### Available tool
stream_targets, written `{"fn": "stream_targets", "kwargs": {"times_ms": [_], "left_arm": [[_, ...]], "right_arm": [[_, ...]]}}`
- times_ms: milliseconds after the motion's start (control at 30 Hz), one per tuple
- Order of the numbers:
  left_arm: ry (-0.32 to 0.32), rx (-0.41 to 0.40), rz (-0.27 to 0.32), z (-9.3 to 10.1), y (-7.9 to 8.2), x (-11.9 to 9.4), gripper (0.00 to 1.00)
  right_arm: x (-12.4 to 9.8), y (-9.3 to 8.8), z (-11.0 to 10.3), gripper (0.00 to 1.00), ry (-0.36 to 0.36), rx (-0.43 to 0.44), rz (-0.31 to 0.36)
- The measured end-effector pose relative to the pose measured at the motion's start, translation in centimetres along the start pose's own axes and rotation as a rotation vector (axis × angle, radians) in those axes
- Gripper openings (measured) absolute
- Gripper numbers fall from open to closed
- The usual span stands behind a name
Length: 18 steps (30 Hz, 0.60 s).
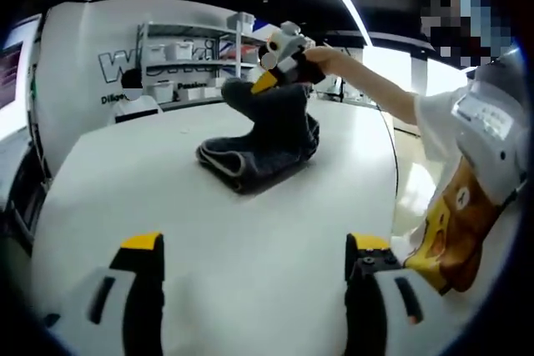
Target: Fold the towel on the table until its edges align and the towel forms a compact rectangular stack.
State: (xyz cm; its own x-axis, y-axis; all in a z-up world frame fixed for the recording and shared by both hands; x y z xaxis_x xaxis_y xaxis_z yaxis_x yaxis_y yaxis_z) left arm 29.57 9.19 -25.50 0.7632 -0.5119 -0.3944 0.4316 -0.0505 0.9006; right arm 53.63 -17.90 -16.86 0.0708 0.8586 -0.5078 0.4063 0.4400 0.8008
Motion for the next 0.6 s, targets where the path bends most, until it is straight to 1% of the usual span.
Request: {"fn": "stream_targets", "kwargs": {"times_ms": [200,300,600], "left_arm": [[0.004,-0.003,0.000,-0.1,-0.1,-0.1,0.94],[0.004,-0.006,0.000,-0.1,-0.2,-0.2,0.94],[0.010,-0.017,-0.001,-0.4,-0.6,-0.4,0.94]], "right_arm": [[1.3,-0.1,0.2,0.06,0.008,0.009,-0.016],[1.8,0.3,1.0,0.06,0.009,0.019,-0.020],[3.8,0.3,1.0,0.07,0.013,0.011,-0.062]]}}
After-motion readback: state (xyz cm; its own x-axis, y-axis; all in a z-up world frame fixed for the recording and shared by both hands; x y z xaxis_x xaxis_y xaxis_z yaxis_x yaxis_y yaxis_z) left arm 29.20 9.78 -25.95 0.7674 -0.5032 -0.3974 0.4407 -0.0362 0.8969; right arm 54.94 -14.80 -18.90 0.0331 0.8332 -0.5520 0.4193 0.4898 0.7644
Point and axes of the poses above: the point that each gripper's makers call its tool centre point, and the gripper's own axes: x roughly forward along the fingers, z roughly to its right, y roughly out of its top, the point moved 10 cm from there along -x, roughly backward along the fingers, and after that the axes turned 11 degrees about -x, right-handed, at the moved point
